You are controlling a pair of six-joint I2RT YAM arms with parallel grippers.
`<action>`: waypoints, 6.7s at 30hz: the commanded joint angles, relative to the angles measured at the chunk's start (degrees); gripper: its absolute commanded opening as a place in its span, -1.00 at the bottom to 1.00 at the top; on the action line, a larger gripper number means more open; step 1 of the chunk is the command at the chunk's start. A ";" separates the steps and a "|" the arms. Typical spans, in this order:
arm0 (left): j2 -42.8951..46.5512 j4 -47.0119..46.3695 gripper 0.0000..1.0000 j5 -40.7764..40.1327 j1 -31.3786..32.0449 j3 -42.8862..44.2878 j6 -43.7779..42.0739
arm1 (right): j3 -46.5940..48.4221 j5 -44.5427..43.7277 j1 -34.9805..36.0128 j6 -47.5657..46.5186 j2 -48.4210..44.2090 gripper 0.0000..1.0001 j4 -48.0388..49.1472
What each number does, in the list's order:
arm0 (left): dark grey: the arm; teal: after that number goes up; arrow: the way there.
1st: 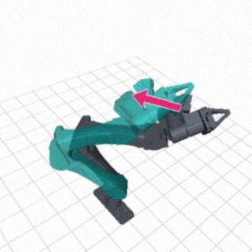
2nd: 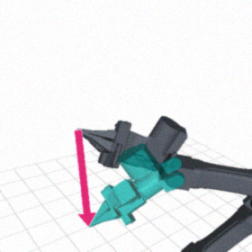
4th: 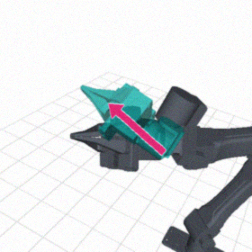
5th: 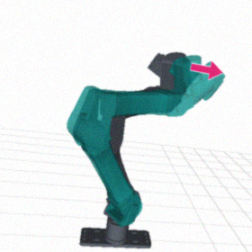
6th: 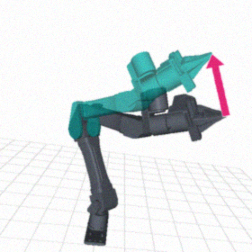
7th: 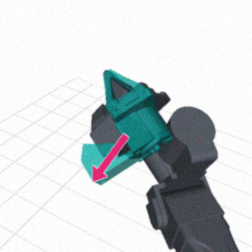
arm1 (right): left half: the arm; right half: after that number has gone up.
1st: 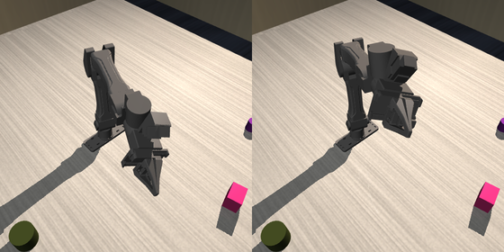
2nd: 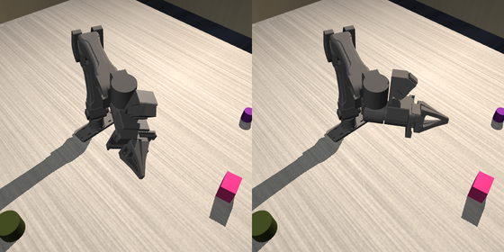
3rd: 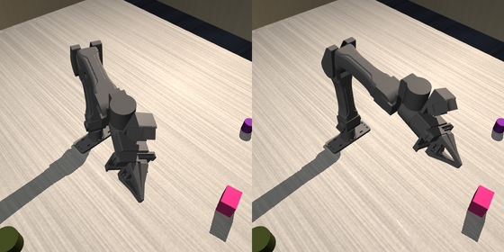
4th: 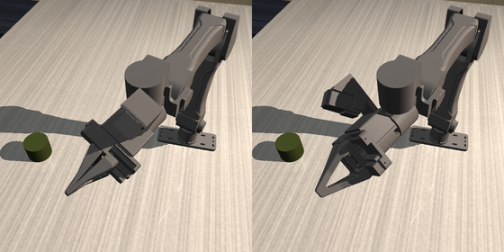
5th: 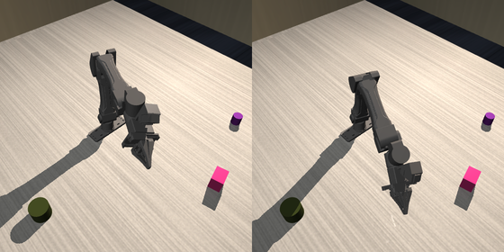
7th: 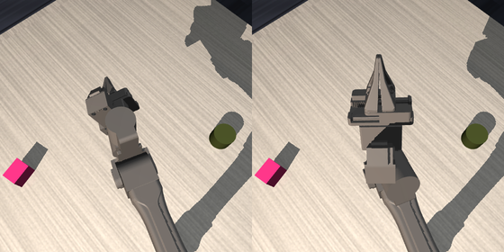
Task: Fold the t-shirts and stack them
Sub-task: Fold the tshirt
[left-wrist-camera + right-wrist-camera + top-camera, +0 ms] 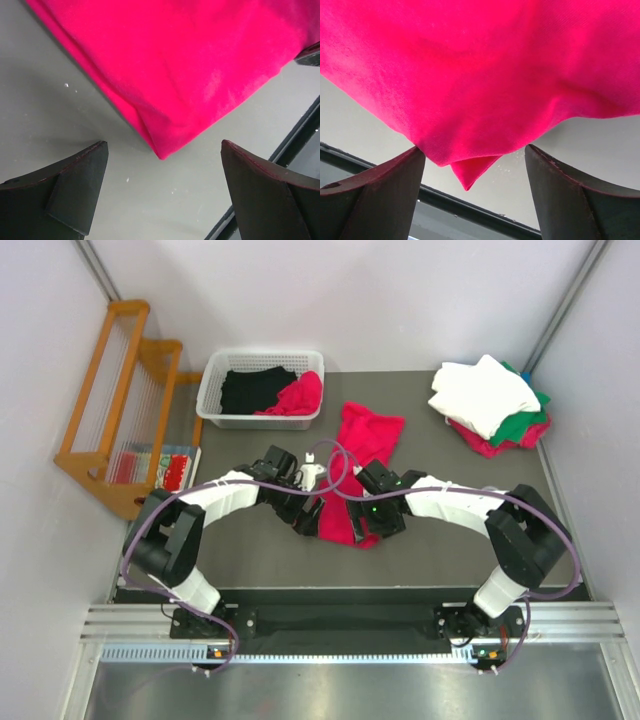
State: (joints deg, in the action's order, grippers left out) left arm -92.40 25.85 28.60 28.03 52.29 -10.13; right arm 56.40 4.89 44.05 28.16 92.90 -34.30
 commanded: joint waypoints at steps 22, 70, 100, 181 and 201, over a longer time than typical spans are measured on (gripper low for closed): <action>-1.91 0.25 -0.24 1.20 1.76 4.21 1.34 | -3.58 1.36 -0.55 2.42 -5.28 -0.26 1.79; -1.99 5.53 0.18 -3.90 3.52 4.57 0.72 | -3.40 2.85 -0.46 1.46 -6.59 -0.78 1.78; -4.81 8.95 -1.00 -5.49 4.23 9.58 -0.24 | -4.81 3.20 -0.55 1.81 -7.65 -1.00 2.40; -38.64 17.22 -1.00 -19.37 -3.95 63.98 -6.92 | 30.96 6.10 -25.59 -7.95 19.50 -1.00 4.33; -24.34 19.41 0.68 -14.19 -9.13 64.34 -1.30 | 45.90 -4.53 -27.09 -9.62 22.42 0.99 -3.66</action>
State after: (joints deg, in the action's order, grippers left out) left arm -129.32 45.32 11.16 22.24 115.18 -14.06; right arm 98.39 4.84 17.80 19.51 118.89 -36.53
